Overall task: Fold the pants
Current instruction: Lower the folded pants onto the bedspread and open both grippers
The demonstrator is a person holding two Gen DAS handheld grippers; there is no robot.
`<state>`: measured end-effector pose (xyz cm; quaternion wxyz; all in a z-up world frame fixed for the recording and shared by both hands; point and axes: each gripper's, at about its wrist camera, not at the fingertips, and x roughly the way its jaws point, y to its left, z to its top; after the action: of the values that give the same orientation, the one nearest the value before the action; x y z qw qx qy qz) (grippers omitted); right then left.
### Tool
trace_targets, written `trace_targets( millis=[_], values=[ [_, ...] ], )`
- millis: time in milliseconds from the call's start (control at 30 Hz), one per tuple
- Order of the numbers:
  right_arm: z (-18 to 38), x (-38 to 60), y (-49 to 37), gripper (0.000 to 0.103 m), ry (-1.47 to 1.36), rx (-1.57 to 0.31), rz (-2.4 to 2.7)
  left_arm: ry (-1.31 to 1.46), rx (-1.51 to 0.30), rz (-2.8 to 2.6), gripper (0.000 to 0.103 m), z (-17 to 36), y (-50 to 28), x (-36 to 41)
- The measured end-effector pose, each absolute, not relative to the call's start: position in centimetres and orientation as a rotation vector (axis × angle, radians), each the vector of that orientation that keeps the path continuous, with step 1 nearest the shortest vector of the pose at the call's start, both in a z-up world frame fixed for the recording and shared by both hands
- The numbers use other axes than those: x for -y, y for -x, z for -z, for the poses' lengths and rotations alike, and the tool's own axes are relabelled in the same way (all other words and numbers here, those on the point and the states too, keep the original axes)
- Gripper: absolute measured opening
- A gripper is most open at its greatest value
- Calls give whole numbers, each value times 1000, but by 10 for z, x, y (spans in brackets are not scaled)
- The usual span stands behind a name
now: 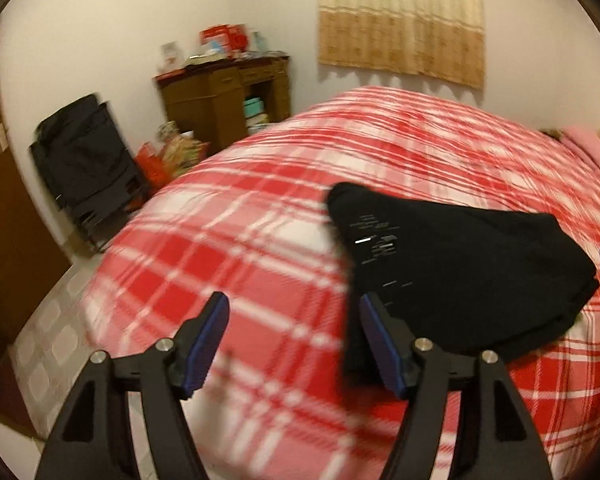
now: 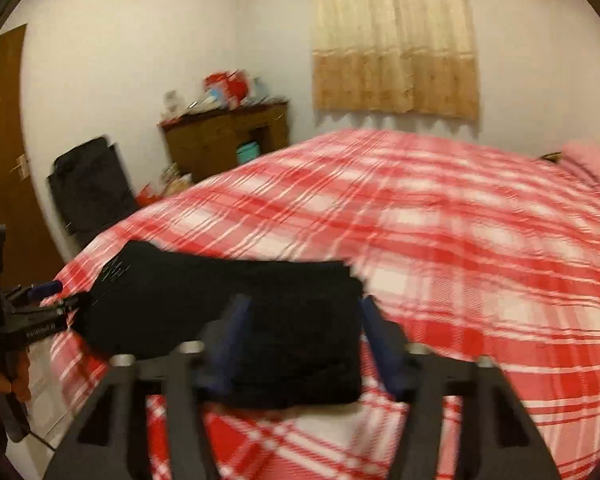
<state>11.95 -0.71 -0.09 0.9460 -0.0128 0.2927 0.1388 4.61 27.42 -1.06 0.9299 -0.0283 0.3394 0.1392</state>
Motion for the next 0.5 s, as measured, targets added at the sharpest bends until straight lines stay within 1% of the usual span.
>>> trace_targets(
  millis=[67,200,267,367,433,500],
  values=[
    [12,2,-122,49,44,-618,-280,71,-690,-315,71,10,-39,-282],
    [45,5,-134,49,-4,-753,-284,86,-706,-278,71,15,-44,-277],
    [51,7,-128,49,2,-728,-276,103,-710,-247,71,17,-49,-270],
    [53,-1,-126,50,72,-736,-260,76,-723,-253,71,24,-61,-257],
    [53,-5,-125,50,108,-742,-256,34,-776,-314,72,37,-69,-254],
    [50,-4,-123,51,108,-758,-255,66,-765,-319,73,36,-65,-257]
  ],
)
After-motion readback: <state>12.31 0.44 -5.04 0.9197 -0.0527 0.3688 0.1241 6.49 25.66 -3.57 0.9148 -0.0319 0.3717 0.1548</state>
